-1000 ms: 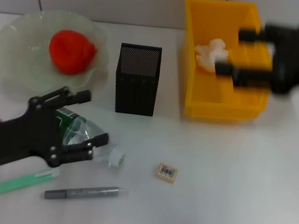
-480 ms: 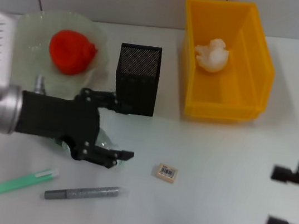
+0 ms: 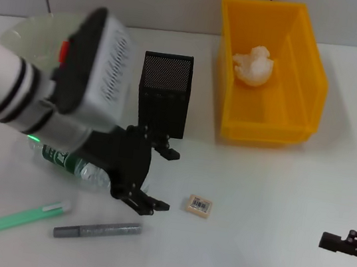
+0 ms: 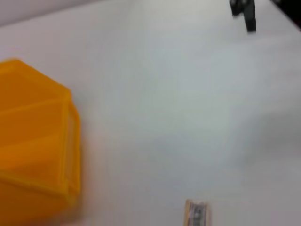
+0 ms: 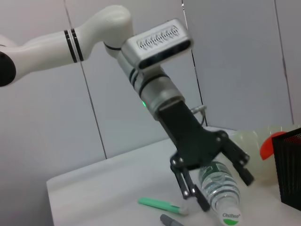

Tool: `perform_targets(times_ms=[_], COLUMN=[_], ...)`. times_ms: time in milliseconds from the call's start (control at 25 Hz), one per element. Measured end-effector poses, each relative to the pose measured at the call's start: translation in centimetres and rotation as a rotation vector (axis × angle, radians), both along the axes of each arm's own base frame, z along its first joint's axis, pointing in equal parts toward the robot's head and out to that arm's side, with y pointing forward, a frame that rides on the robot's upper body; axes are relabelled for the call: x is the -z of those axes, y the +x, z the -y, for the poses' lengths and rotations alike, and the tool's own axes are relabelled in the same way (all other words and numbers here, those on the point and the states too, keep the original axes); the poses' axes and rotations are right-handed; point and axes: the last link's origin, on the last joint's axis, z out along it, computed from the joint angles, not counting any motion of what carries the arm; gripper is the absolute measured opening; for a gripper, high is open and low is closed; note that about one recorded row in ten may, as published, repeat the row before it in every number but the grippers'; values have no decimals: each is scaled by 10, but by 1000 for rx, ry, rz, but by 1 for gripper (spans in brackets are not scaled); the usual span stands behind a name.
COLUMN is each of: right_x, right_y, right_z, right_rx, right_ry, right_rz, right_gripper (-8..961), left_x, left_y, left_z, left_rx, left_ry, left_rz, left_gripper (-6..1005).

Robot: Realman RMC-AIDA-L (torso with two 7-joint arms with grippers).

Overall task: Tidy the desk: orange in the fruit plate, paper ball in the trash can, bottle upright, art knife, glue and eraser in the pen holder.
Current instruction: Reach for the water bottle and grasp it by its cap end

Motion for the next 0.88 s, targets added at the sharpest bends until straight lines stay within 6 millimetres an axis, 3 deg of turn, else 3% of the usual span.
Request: perform_targets(times_ms=[240,880], right_x=[2,6], right_y=[0,0], right_z=[-1,1], right_rx=[0,18], right_ry=[-4,-24], right_rz=[-10,-36], right_gripper=[773,774], left_x=[17,20], left_y=[1,-17], left_z=[-2,-4], left_rx=[56,66], left_ry=[32,45], left_rz=[-105,-205], left_gripper=[846,846])
